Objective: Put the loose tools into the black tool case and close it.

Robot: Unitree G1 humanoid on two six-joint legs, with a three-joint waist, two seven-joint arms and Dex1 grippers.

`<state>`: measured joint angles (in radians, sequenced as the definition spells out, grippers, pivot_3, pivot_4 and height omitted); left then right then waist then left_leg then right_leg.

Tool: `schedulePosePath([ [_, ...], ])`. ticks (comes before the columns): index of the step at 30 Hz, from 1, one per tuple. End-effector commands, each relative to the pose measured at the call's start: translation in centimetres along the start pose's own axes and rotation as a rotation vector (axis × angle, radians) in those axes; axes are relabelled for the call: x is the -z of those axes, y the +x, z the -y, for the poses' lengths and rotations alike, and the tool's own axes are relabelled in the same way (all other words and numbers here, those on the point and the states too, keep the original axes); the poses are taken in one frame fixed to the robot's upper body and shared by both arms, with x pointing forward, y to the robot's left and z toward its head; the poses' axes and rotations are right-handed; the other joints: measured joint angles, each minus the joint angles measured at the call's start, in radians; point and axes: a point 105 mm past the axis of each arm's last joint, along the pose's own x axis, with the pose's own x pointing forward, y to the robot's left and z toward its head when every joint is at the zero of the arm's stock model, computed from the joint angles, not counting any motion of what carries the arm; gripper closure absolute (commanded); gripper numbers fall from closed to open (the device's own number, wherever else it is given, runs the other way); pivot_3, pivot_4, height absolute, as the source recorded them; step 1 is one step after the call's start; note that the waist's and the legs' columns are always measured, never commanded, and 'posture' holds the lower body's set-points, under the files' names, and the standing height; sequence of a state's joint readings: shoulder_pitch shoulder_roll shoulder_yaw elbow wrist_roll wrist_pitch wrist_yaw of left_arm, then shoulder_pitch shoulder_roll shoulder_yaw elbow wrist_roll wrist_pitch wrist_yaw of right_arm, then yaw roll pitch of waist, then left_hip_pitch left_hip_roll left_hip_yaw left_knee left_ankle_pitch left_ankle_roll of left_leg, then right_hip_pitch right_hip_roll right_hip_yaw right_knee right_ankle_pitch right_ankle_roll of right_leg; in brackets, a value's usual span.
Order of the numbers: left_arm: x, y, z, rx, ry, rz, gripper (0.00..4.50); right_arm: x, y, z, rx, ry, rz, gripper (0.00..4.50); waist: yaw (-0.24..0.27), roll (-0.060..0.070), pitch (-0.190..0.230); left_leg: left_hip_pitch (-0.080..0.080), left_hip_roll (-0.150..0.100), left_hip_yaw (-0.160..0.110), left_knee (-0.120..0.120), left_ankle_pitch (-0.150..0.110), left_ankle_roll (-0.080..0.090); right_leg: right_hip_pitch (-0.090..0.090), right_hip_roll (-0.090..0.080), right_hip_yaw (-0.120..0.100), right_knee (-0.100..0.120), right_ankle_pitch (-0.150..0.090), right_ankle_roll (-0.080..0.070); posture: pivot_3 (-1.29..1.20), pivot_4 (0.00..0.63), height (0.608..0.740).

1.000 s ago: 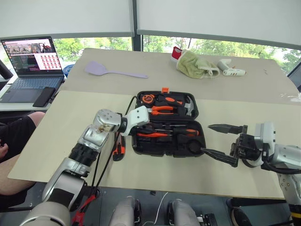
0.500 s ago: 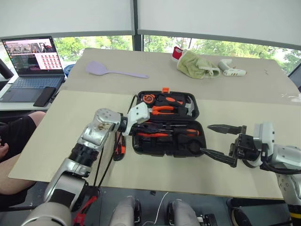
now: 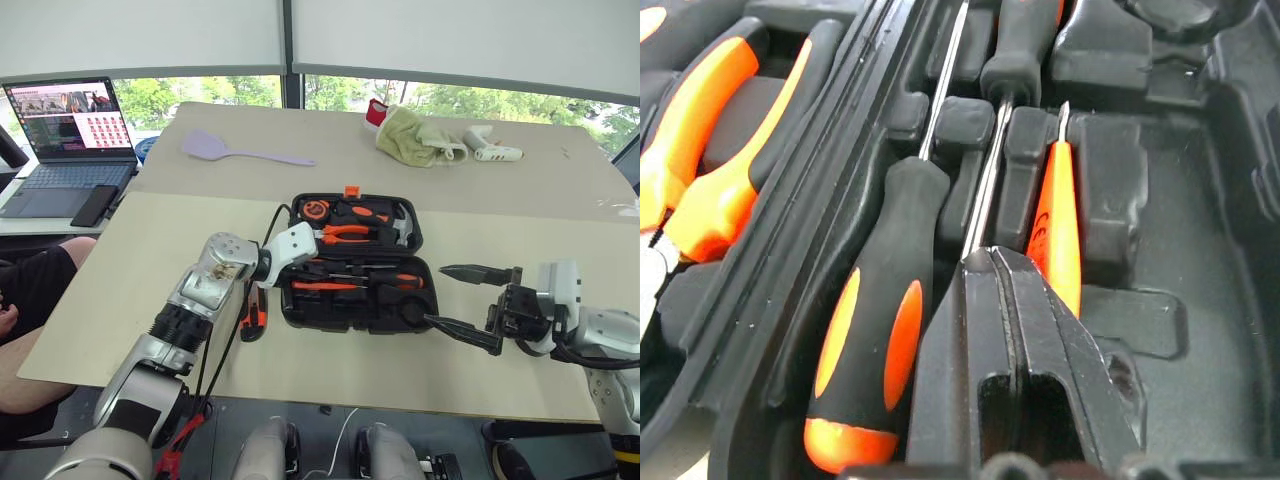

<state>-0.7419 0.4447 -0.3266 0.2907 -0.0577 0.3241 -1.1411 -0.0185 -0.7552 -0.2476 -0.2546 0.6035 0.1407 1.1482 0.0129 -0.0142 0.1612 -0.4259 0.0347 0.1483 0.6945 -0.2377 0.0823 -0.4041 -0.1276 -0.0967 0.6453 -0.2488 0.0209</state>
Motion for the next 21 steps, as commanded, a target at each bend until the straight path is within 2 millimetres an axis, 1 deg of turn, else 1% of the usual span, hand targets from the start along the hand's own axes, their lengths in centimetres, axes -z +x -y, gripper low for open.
schedulePosePath([
  [1, 0.2, -0.3, 0.6, 0.03, 0.018, -0.008, 4.48, -0.9, 0.0, 0.1, 0.005, -0.041, 0.028, 0.0, 0.0, 0.0, 0.0, 0.0, 0.0, 0.0, 0.0, 0.0, 0.0, 0.0, 0.0, 0.0, 0.0, 0.0, 0.0, 0.0, 0.15, 0.74],
  [4, -0.1, -0.4, 1.0, 0.05, 0.022, 0.018, 4.48, -0.8, 0.0, 0.1, 0.007, -0.041, 0.028, 0.0, -0.003, 0.0, 0.0, 0.0, 0.0, 0.0, 0.0, 0.0, 0.0, 0.0, 0.0, 0.0, 0.0, 0.0, 0.0, 0.0, 0.15, 0.74],
  [10, -0.4, -0.4, 1.1, 0.043, 0.036, 0.036, 4.48, -0.7, 0.0, 0.1, 0.01, -0.041, 0.027, 0.0, -0.001, 0.0, 0.0, 0.0, 0.0, 0.0, 0.0, 0.0, 0.0, 0.0, 0.0, 0.0, 0.0, 0.0, 0.0, 0.0, 0.15, 0.74],
  [17, -1.9, 0.0, 0.9, 0.005, 0.052, 0.132, 4.48, -0.5, 0.1, 0.3, 0.027, -0.058, 0.024, 0.0, 0.001, 0.0, 0.0, 0.0, 0.0, 0.0, 0.0, 0.0, 0.0, 0.0, 0.0, 0.0, 0.0, 0.0, 0.0, 0.0, 0.15, 0.74],
  [19, -2.0, 0.0, 1.0, 0.007, 0.042, 0.14, 4.48, -0.4, 0.1, 0.3, 0.026, -0.056, 0.024, 0.0, 0.0, 0.0, 0.0, 0.0, 0.0, 0.0, 0.0, 0.0, 0.0, 0.0, 0.0, 0.0, 0.0, 0.0, 0.0, 0.0, 0.15, 0.74],
  [21, -1.5, 0.0, 1.2, 0.015, 0.04, 0.119, 4.48, -0.4, 0.2, 0.2, 0.025, -0.054, 0.025, 0.0, -0.001, 0.0, 0.0, 0.0, 0.0, 0.0, 0.0, 0.0, 0.0, 0.0, 0.0, 0.0, 0.0, 0.0, 0.0, 0.0, 0.15, 0.74],
])
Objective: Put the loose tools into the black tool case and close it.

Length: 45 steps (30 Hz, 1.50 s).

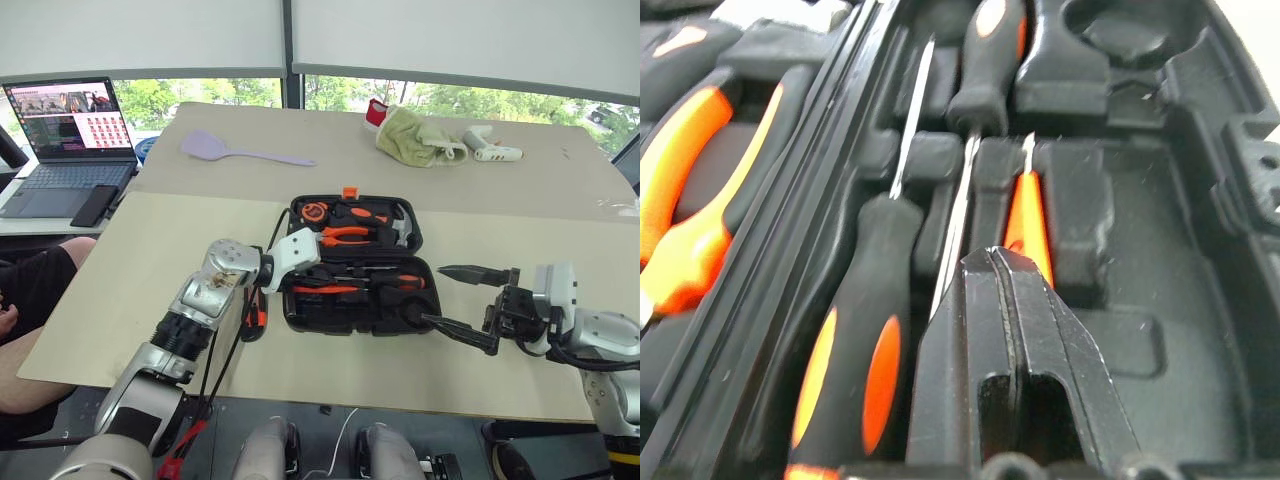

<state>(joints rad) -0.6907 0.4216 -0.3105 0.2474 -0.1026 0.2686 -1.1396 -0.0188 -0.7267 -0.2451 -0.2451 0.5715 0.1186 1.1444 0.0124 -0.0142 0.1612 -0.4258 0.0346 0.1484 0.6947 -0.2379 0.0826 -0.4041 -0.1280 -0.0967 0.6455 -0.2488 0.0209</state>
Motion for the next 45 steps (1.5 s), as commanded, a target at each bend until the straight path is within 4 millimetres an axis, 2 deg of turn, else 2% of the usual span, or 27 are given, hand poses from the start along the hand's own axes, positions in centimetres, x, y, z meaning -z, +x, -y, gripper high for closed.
schedulePosePath([
  [1, -0.4, -0.5, 0.1, -0.007, 0.014, 0.005, 4.48, -0.8, 0.0, 0.2, 0.008, -0.041, 0.022, 0.0, 0.0, 0.0, 0.0, 0.0, 0.0, 0.0, 0.0, 0.0, 0.0, 0.0, 0.0, 0.0, 0.0, 0.0, 0.0, 0.0, 0.15, 0.74],
  [12, 1.9, -0.6, 1.1, 0.012, -0.062, -0.097, 4.48, -0.7, 0.1, 0.3, 0.008, -0.034, 0.022, 0.0, 0.0, 0.0, 0.0, 0.001, 0.0, 0.0, 0.0, 0.0, 0.0, 0.0, 0.0, 0.0, 0.0, 0.0, 0.0, 0.0, 0.15, 0.74],
  [25, 2.4, -0.8, 1.8, 0.027, -0.114, -0.112, 4.48, -0.6, 0.2, 0.3, 0.007, -0.025, 0.024, 0.0, -0.001, 0.0, 0.0, 0.002, 0.0, 0.0, 0.0, 0.0, 0.0, 0.001, 0.0, 0.001, 0.001, 0.0, 0.0, 0.0, 0.15, 0.74],
  [29, 0.4, -0.7, 1.3, -0.009, -0.065, 0.003, 4.48, -0.6, 0.2, 0.3, 0.008, -0.026, 0.028, 0.0, -0.001, 0.0, 0.0, 0.002, 0.0, 0.0, 0.0, 0.0, 0.0, 0.001, 0.0, 0.001, 0.001, 0.0, 0.0, 0.0, 0.15, 0.74],
  [32, -1.0, -1.4, 0.8, -0.034, -0.035, 0.078, 4.48, -0.6, 0.1, 0.4, 0.01, -0.025, 0.025, 0.0, -0.001, 0.0, 0.0, 0.001, 0.0, 0.0, 0.0, 0.0, 0.0, 0.0, 0.0, 0.001, 0.001, 0.0, 0.0, 0.0, 0.15, 0.74],
  [38, -0.6, -1.5, 0.0, -0.091, -0.026, 0.082, 4.48, -0.5, 0.1, 0.5, 0.011, -0.022, 0.023, 0.0, -0.001, 0.0, 0.0, 0.001, 0.0, 0.0, 0.0, 0.0, 0.0, 0.0, -0.001, 0.001, 0.001, 0.0, 0.0, 0.0, 0.15, 0.74],
  [45, 0.2, -0.6, 0.4, -0.063, -0.05, 0.057, 4.48, -0.5, 0.2, 0.6, 0.007, -0.024, 0.027, 0.0, 0.0, 0.0, 0.0, 0.001, 0.0, 0.0, 0.0, 0.0, 0.001, 0.0, -0.001, 0.0, 0.001, 0.0, 0.0, 0.0, 0.15, 0.74],
])
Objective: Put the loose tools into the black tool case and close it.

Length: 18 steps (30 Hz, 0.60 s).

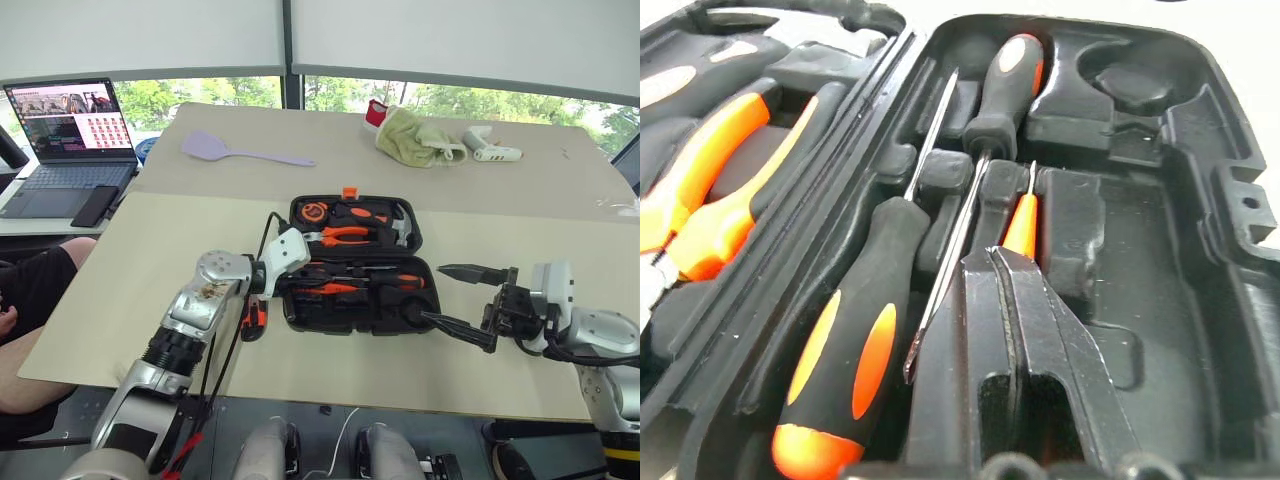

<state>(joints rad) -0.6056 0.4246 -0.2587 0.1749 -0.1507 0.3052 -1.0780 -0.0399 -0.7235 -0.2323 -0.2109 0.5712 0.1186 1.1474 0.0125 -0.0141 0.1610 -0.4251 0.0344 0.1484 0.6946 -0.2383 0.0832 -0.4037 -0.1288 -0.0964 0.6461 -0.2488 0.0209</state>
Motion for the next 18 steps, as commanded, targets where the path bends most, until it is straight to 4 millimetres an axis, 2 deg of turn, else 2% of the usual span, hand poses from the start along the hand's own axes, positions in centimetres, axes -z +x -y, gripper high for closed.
schedulePosePath([
  [1, -0.1, 0.2, 0.1, 0.013, 0.02, -0.012, 4.48, -0.9, 0.1, 0.3, 0.004, -0.042, 0.025, 0.0, 0.0, 0.0, 0.0, 0.0, 0.0, 0.0, 0.0, 0.0, 0.0, 0.0, 0.0, 0.0, 0.0, 0.0, 0.0, 0.0, 0.15, 0.74],
  [10, 2.1, 0.8, 0.4, 0.03, 0.004, -0.118, 4.48, -0.9, 0.2, 0.2, 0.012, -0.042, 0.029, 0.0, 0.0, 0.0, 0.0, 0.001, 0.0, 0.0, 0.0, 0.0, 0.0, 0.001, 0.0, 0.0, 0.0, 0.0, 0.0, 0.0, 0.15, 0.74],
  [14, 1.2, 0.6, 0.5, 0.032, 0.017, -0.052, 4.48, -0.9, 0.1, 0.3, 0.016, -0.045, 0.03, 0.0, 0.0, 0.0, 0.0, 0.001, 0.0, 0.0, 0.0, 0.0, 0.0, 0.001, 0.0, 0.0, 0.0, 0.0, 0.0, 0.0, 0.15, 0.74],
  [18, -1.3, -2.0, -0.6, -0.048, 0.008, 0.123, 4.48, -0.8, -0.6, 0.3, 0.02, -0.048, 0.025, 0.0, -0.002, 0.0, 0.0, 0.001, 0.0, 0.0, 0.0, 0.0, 0.0, 0.0, 0.0, 0.0, 0.0, 0.0, 0.0, 0.0, 0.15, 0.74],
])
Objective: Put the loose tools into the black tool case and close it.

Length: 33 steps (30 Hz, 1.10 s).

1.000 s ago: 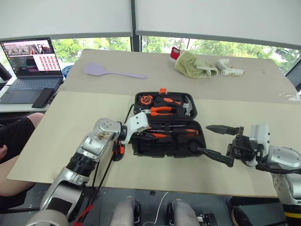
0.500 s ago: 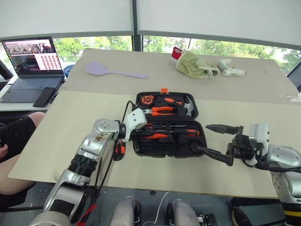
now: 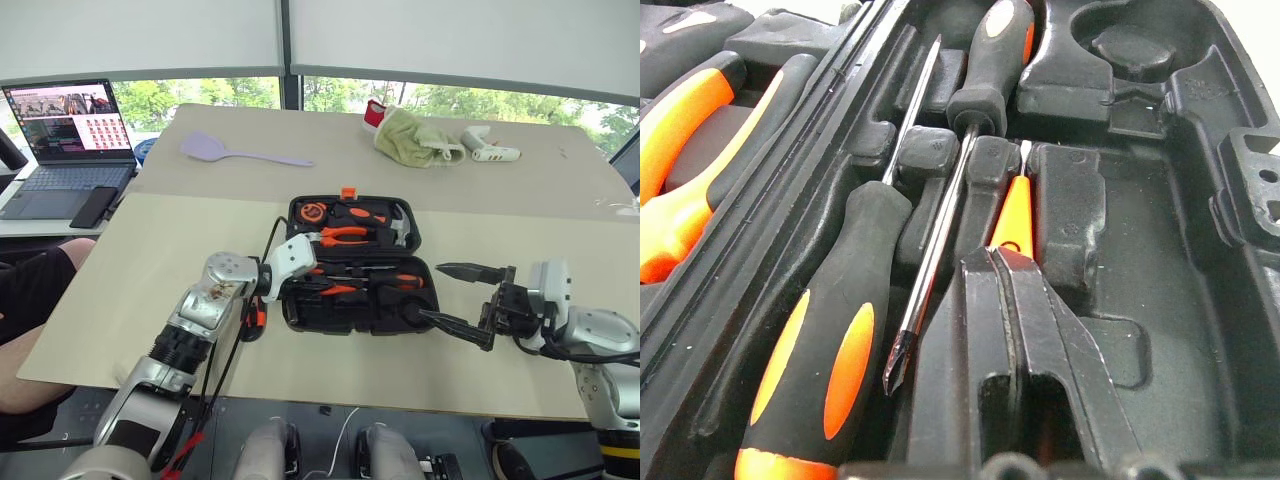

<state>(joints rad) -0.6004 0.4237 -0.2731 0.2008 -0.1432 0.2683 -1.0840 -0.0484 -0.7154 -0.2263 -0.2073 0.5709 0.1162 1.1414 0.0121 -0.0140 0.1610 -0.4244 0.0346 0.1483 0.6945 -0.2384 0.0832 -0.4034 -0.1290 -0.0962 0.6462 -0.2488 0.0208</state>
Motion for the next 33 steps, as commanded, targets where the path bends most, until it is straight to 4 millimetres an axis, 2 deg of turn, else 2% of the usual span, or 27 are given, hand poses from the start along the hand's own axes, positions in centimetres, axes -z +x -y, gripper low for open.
schedulePosePath([
  [1, -2.4, -3.2, -0.8, -0.073, 0.012, 0.177, 4.23, -0.8, -1.0, 0.1, 0.016, -0.046, 0.016, 0.0, -0.003, 0.0, 0.0, 0.0, 0.0, 0.0, 0.0, 0.0, 0.0, -0.001, 0.0, 0.0, 0.0, 0.0, 0.0, 0.0, 0.15, 0.74],
  [3, -2.4, -5.7, -0.6, -0.089, 0.024, 0.227, 3.74, -0.8, -1.7, 0.0, 0.016, -0.031, 0.017, 0.0, -0.007, 0.0, 0.0, 0.0, 0.001, 0.0, -0.001, 0.0, 0.0, -0.001, 0.0, 0.0, 0.0, 0.0, 0.0, 0.0, 0.15, 0.74],
  [7, -0.8, -11.4, -0.3, -0.235, -0.01, 0.261, 2.2, -0.4, -3.5, -0.1, 0.023, -0.034, -0.023, 0.0, -0.011, 0.0, 0.0, 0.0, 0.001, 0.0, -0.001, 0.0, -0.001, 0.0, -0.001, 0.0, 0.0, 0.0, 0.0, 0.0, 0.15, 0.74],
  [12, 4.5, -19.4, 1.9, -0.497, -0.159, 0.104, 0.38, 0.0, -5.3, -0.6, 0.031, -0.016, -0.052, 0.0, -0.013, 0.0, 0.0, 0.001, 0.002, -0.001, -0.002, -0.001, 0.0, 0.0, -0.003, 0.0, -0.001, 0.0, 0.0, 0.0, 0.15, 0.74],
  [13, 5.5, -21.1, 2.5, -0.561, -0.199, 0.075, 0.16, 0.2, -5.4, -0.8, 0.028, -0.021, -0.055, 0.0, -0.012, 0.0, 0.0, 0.002, 0.003, -0.001, -0.002, -0.001, 0.0, 0.0, -0.003, 0.001, -0.002, 0.0, 0.0, 0.0, 0.15, 0.74],
  [16, 8.3, -25.2, 5.4, -0.705, -0.326, -0.044, 0.16, 0.6, -5.5, -1.1, 0.022, -0.022, -0.059, 0.0, -0.013, 0.0, 0.0, 0.002, 0.005, -0.001, -0.002, -0.008, -0.004, -0.002, -0.007, 0.0, -0.005, 0.0, -0.001, 0.0, 0.15, 0.74],
  [19, 9.5, -27.3, 7.3, -0.795, -0.401, -0.119, 0.16, 1.2, -5.3, -1.3, 0.011, -0.022, -0.064, 0.0, -0.012, 0.0, 0.0, 0.003, 0.006, -0.002, -0.003, -0.012, -0.003, -0.002, -0.009, -0.001, -0.006, -0.001, -0.001, 0.0, 0.15, 0.74],
  [21, 9.5, -27.5, 7.6, -0.821, -0.428, -0.139, 0.16, 1.6, -5.1, -1.3, 0.002, -0.022, -0.063, 0.0, 0.0, 0.0, 0.0, 0.003, 0.005, -0.003, -0.003, -0.012, -0.003, -0.002, -0.01, -0.001, -0.007, -0.001, -0.002, 0.0, 0.15, 0.74],
  [23, 8.6, -26.6, 7.5, -0.802, -0.443, -0.108, 0.16, 1.7, -4.7, -1.2, -0.011, -0.025, -0.054, 0.0, 0.007, 0.0, 0.0, 0.002, 0.005, -0.003, -0.003, -0.013, -0.003, -0.002, -0.011, -0.001, -0.008, -0.002, -0.003, 0.0, 0.15, 0.74],
  [25, 6.8, -24.7, 6.8, -0.776, -0.46, -0.035, 0.16, 1.3, -3.9, -0.9, -0.021, -0.036, -0.026, 0.0, 0.008, 0.0, 0.0, 0.002, 0.005, -0.003, -0.002, -0.013, -0.004, -0.002, -0.012, 0.0, -0.008, -0.003, -0.006, 0.0, 0.15, 0.74],
  [28, 5.3, -22.6, 6.1, -0.755, -0.505, 0.016, 0.16, 0.9, -3.1, -0.6, -0.029, -0.047, 0.007, 0.0, 0.005, 0.0, 0.0, 0.002, 0.005, -0.003, -0.003, -0.012, -0.004, -0.002, -0.012, 0.001, -0.008, 0.0, -0.003, 0.0, 0.15, 0.74],
  [30, 4.2, -20.6, 5.2, -0.757, -0.538, 0.049, 0.16, 0.3, -2.4, -0.5, -0.038, -0.054, 0.043, 0.0, 0.0, 0.0, 0.0, 0.002, 0.005, -0.003, -0.003, -0.008, -0.011, -0.001, -0.011, 0.001, -0.007, 0.0, -0.002, 0.0, 0.15, 0.74],
  [33, 3.0, -16.1, 4.0, -0.76, -0.63, 0.06, 0.16, -0.7, -1.1, -0.8, -0.069, -0.056, 0.119, 0.0, 0.002, 0.0, 0.0, 0.002, 0.005, -0.003, -0.003, -0.006, -0.013, 0.002, -0.008, 0.0, -0.004, 0.0, -0.002, 0.0, 0.15, 0.74],
])
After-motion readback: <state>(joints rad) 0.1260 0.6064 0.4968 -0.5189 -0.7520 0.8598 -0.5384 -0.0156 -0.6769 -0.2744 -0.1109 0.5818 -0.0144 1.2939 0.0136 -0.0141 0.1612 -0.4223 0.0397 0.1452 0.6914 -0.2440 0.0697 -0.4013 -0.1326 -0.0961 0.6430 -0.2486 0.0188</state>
